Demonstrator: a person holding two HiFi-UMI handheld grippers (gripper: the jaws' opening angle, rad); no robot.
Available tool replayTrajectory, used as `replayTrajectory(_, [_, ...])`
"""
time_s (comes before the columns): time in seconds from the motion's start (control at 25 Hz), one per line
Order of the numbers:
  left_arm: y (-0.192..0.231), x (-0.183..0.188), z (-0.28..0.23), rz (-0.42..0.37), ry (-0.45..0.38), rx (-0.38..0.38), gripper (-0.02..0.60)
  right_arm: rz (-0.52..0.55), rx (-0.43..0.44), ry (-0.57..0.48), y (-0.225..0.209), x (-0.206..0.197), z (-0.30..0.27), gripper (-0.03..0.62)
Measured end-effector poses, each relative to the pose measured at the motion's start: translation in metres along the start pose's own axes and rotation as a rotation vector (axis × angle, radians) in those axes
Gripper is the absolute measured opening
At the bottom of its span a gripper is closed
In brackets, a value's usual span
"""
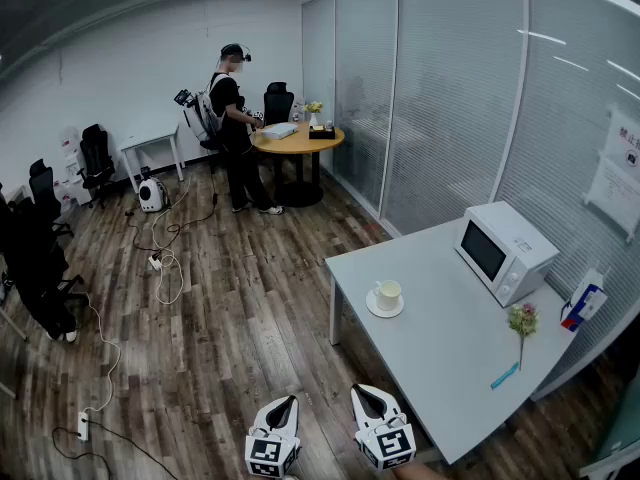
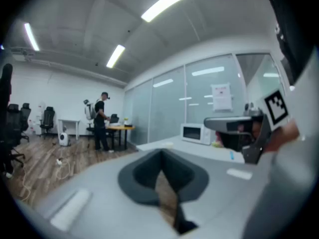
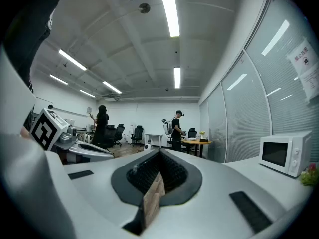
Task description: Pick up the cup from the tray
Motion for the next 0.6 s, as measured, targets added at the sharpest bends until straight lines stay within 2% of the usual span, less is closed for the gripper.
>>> replayTrajectory(0.12, [0.001, -0.010, -0.001, 0.008, 0.004, -0.021, 0.005, 0.008, 0.000, 0.002, 0.002, 0.002, -0.001, 0.005])
replayTrajectory(0.6, [0.029, -0.013, 0.007, 0.002, -0.001, -0.057, 0.005, 0.014, -0.034, -0.020, 0.030, 0.010, -0.020, 0.005])
Point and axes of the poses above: the fingertips, and each gripper's own axes: z backward along the fingers, y to its left, x out of its top, the point moved 10 cm from there along z, backward along the fingers, and after that the axes turned 2 degrees about z, right-handed, at the moved point
